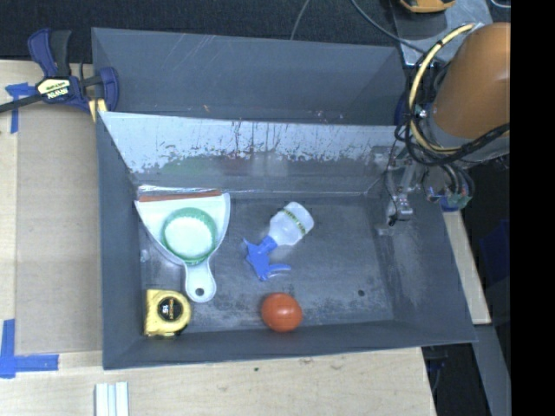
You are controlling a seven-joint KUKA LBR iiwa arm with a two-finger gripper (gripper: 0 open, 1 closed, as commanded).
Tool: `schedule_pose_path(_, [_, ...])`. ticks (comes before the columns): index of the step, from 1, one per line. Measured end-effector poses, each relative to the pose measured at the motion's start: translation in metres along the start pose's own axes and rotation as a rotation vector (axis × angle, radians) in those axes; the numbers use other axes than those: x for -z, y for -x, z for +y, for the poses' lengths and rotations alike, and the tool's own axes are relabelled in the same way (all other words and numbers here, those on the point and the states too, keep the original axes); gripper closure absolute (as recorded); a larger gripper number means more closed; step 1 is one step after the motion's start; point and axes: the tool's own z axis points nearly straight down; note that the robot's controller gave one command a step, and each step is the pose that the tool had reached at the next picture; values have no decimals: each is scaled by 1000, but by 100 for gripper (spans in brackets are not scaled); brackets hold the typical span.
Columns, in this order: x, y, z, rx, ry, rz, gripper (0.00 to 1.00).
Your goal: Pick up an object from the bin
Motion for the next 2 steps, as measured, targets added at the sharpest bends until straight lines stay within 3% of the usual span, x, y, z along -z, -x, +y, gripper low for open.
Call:
schedule_pose_path(1, [-91, 31, 62, 198, 3, 3, 0])
schedule_pose_path(2, [-151, 13, 117, 272, 6, 4, 0])
